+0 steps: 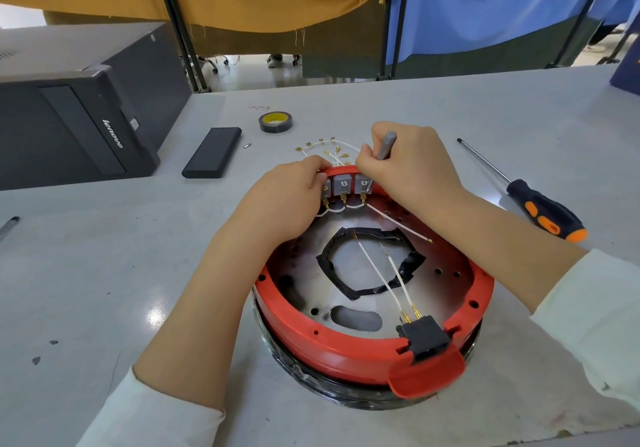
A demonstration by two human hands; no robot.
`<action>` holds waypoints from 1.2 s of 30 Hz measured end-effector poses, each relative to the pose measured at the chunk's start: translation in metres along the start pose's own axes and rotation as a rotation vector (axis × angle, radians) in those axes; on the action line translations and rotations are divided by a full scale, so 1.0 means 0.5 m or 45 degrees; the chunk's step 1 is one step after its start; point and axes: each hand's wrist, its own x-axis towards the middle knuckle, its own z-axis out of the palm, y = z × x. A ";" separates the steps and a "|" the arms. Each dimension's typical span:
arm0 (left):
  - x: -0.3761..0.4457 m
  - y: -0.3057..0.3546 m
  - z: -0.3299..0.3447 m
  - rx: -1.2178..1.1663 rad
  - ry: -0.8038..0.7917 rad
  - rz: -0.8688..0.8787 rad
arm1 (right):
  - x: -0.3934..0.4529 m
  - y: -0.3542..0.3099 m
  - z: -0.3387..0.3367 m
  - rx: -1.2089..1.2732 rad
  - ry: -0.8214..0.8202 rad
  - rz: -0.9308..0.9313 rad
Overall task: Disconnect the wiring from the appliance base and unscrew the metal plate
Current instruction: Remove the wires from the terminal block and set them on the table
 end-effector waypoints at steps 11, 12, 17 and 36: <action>0.000 0.000 0.000 0.009 0.003 0.009 | 0.014 0.002 -0.002 0.094 -0.084 0.181; 0.000 0.000 0.000 0.011 0.001 0.007 | 0.014 0.002 -0.002 0.093 -0.096 0.193; -0.001 0.001 0.000 0.010 -0.007 -0.009 | 0.021 0.000 -0.004 0.111 -0.141 0.259; 0.000 0.002 0.001 -0.023 -0.008 -0.017 | 0.019 0.005 0.004 0.120 -0.061 0.236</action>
